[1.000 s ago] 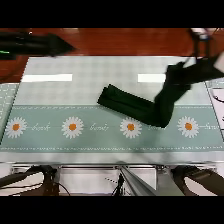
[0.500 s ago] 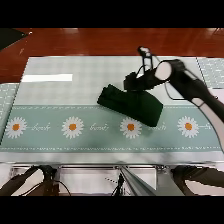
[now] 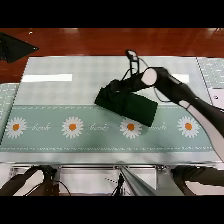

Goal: Fold the shirts.

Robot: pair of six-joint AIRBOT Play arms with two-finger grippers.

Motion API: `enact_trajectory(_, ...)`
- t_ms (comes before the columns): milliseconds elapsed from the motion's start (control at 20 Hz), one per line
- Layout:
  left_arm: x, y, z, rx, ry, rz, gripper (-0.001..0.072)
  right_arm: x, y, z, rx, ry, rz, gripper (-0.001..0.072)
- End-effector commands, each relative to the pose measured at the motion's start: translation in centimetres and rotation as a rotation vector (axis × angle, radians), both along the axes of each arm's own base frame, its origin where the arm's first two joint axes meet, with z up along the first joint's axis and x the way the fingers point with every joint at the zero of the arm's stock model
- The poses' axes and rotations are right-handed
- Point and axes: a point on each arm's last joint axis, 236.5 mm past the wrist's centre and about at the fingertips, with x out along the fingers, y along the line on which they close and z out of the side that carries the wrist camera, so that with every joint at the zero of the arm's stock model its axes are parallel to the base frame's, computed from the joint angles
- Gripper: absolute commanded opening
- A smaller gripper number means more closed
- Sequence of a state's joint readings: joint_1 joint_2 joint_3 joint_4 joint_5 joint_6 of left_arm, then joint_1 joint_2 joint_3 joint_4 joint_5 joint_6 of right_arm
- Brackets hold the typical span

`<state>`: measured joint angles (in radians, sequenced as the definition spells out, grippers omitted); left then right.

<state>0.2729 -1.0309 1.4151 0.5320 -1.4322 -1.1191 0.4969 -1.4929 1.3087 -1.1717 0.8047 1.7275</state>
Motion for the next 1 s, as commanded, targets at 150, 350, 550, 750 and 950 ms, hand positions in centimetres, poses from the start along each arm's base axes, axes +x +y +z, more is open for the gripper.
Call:
enact_trajectory(150, 1.5, 3.0, -0.2, 0.0, -0.012, 0.103, 0.0015, -4.0, -23.5, 3.1, -0.657, 0.111, -0.05, 0.0434)
enact_trajectory(350, 1.3, 3.1, -0.3, 0.002, -0.005, 0.1, 0.0015, -8.7, -30.3, 0.8, -0.504, 0.32, -0.241, 0.0496)
enact_trajectory(550, 1.4, 3.3, -0.6, 0.016, -0.001, 0.107, 0.0014, -9.8, -24.5, -4.8, 0.107, 0.426, -0.428, 0.0594)
enact_trajectory(750, 1.5, 3.5, -0.9, 0.031, 0.003, 0.112, 0.0015, -10.8, -21.0, -9.6, 0.242, 0.423, -0.509, 0.0597)
enact_trajectory(950, 1.4, 3.5, -0.9, 0.031, 0.004, 0.111, 0.0015, -10.0, -18.4, -12.2, 0.281, 0.385, -0.607, 0.0597)
